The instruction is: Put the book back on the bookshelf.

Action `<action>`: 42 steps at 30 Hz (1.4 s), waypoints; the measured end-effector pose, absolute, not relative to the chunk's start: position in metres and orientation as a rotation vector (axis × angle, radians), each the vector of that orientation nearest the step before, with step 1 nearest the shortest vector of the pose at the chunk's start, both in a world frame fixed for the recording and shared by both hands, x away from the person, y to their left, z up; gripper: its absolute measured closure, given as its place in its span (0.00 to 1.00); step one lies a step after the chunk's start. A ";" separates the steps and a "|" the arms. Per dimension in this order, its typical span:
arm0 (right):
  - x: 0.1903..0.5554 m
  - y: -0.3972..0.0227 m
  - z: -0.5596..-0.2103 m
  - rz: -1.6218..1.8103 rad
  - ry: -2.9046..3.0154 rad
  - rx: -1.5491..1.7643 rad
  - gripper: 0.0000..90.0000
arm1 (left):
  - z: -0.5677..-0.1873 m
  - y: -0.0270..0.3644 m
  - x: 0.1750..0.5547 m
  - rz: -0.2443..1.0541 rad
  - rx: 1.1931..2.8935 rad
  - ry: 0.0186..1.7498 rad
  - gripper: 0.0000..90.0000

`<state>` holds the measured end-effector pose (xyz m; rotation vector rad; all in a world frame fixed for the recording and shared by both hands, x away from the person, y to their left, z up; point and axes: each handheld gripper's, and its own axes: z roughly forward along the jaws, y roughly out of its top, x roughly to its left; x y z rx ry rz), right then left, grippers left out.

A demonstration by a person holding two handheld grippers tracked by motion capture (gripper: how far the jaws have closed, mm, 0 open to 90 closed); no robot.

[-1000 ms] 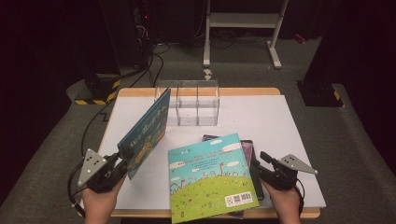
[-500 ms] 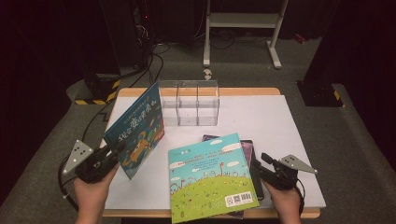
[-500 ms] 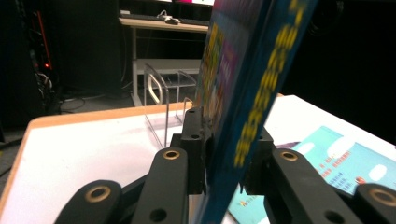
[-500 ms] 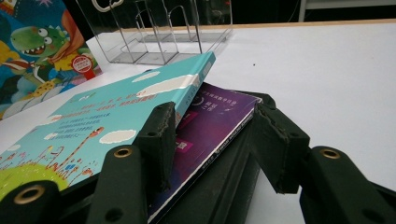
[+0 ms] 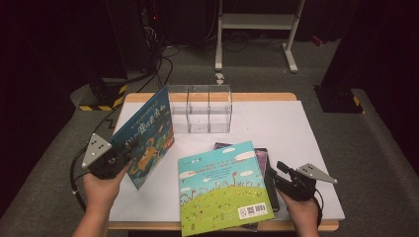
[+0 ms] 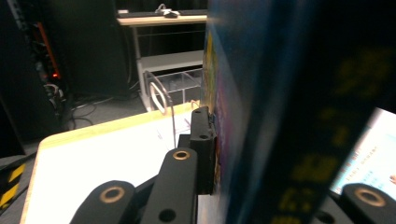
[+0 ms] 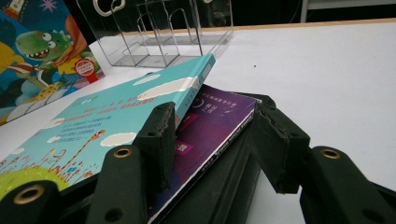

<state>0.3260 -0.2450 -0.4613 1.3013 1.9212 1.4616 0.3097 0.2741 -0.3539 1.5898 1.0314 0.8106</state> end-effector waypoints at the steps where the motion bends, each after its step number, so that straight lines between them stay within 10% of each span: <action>1: 0.326 -0.245 -0.462 1.463 1.921 1.303 0.56 | -0.352 0.274 0.312 0.805 1.581 1.042 0.91; 42: 0.326 -0.257 -0.460 1.543 1.893 1.326 0.57 | -0.342 0.220 0.474 0.945 1.388 1.161 0.92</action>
